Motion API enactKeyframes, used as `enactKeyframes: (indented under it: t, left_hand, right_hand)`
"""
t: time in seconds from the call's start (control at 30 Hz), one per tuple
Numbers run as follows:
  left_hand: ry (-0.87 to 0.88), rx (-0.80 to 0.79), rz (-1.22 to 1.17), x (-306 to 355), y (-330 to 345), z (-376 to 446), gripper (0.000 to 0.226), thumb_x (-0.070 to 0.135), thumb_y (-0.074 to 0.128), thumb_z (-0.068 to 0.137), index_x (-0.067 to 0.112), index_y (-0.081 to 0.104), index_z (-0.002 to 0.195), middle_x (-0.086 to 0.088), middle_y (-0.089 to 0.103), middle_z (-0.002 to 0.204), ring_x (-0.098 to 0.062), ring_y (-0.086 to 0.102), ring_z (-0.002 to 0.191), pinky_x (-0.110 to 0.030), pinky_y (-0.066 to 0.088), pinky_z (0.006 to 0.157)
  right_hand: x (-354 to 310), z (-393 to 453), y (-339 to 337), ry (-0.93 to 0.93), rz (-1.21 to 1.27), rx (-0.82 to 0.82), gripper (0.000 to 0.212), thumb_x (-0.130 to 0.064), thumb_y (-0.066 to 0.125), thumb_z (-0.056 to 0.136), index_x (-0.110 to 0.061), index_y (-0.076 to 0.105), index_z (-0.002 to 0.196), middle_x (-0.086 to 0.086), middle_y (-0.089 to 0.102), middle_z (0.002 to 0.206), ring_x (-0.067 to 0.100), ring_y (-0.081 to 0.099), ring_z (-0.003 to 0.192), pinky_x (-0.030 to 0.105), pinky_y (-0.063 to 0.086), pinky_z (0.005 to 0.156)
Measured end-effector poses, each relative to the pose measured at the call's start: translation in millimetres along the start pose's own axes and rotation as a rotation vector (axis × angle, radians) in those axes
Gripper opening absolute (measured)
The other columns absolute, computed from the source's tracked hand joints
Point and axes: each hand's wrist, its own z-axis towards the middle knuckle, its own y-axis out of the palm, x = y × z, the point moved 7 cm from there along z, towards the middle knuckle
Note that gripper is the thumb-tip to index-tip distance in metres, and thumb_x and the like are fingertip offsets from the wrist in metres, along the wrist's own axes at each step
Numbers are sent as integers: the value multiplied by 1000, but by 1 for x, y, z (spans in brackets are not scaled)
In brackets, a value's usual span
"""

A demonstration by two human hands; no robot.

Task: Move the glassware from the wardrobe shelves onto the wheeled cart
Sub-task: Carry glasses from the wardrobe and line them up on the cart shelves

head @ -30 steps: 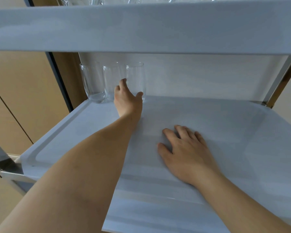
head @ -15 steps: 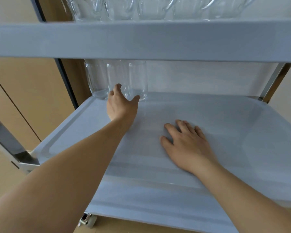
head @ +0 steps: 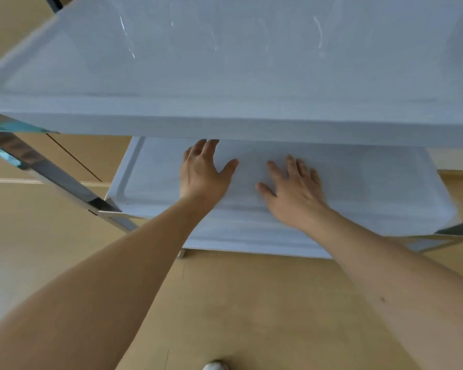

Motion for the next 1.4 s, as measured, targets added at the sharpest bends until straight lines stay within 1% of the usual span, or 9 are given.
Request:
enactKeyframes:
  t: [0.13, 0.33, 0.53, 0.73, 0.83, 0.97, 1.07, 1.3, 1.4]
  left_hand:
    - [-52, -107, 1, 23, -30, -50, 66, 51, 63, 94, 18, 46, 148, -5, 47, 152, -30, 36, 142, -42, 36, 111]
    - [15, -364, 173, 79, -81, -120, 74, 53, 60, 95, 24, 31, 156, -6, 32, 162, -27, 23, 149, -48, 37, 113]
    - [-3, -384, 122, 165, -147, -173, 73, 51, 62, 94, 23, 33, 155, -4, 38, 158, -28, 30, 145, -45, 34, 111]
    - [90, -422, 116, 277, -209, -209, 74, 51, 62, 94, 23, 32, 156, -4, 35, 160, -28, 25, 148, -44, 30, 116]
    - [219, -432, 195, 341, -246, -201, 76, 53, 60, 94, 28, 27, 158, -5, 25, 165, -27, 15, 153, -47, 23, 121]
    - [359, -312, 196, 443, -306, -166, 76, 54, 60, 94, 26, 29, 157, -7, 28, 164, -29, 19, 152, -48, 26, 120]
    - [451, -273, 152, 514, -336, -153, 75, 53, 60, 95, 25, 29, 158, -6, 28, 164, -28, 19, 151, -49, 27, 120]
    - [693, -218, 84, 660, -364, -122, 75, 53, 62, 93, 26, 30, 156, -7, 29, 163, -29, 20, 151, -49, 29, 119]
    - [850, -198, 23, 728, -368, -113, 76, 54, 62, 93, 25, 30, 157, -8, 30, 162, -29, 21, 151, -49, 29, 118]
  right_hand:
    - [1, -65, -13, 16, -43, -133, 70, -62, 22, 102, -28, 8, 161, 16, 2, 168, 39, 2, 154, 56, 7, 124]
    - [7, -162, -68, 33, -18, -241, 69, -60, 23, 104, -28, 6, 162, 15, 0, 169, 37, 0, 155, 57, 6, 124]
    - [24, -247, -147, 69, 19, -238, 68, -61, 25, 103, -27, 12, 161, 15, 6, 168, 38, 4, 154, 58, 10, 123]
    - [50, -323, -254, 125, 81, -184, 68, -59, 27, 104, -26, 11, 162, 15, 7, 168, 37, 3, 155, 56, 10, 124]
    - [73, -350, -319, 163, 70, -108, 69, -59, 28, 104, -26, 12, 162, 15, 8, 168, 36, 4, 155, 54, 10, 124]
    - [111, -368, -415, 228, 55, 44, 68, -58, 29, 104, -25, 14, 161, 15, 15, 167, 37, 9, 153, 53, 16, 123]
    - [137, -383, -477, 272, 58, 148, 68, -57, 31, 104, -24, 15, 160, 16, 16, 166, 39, 11, 152, 55, 16, 122]
    - [210, -410, -606, 428, 33, 386, 69, -59, 31, 103, -26, 12, 161, 14, 9, 168, 37, 4, 154, 54, 10, 124]
    - [242, -429, -651, 530, -9, 487, 69, -59, 31, 103, -26, 13, 161, 15, 10, 168, 38, 4, 154, 54, 9, 124]
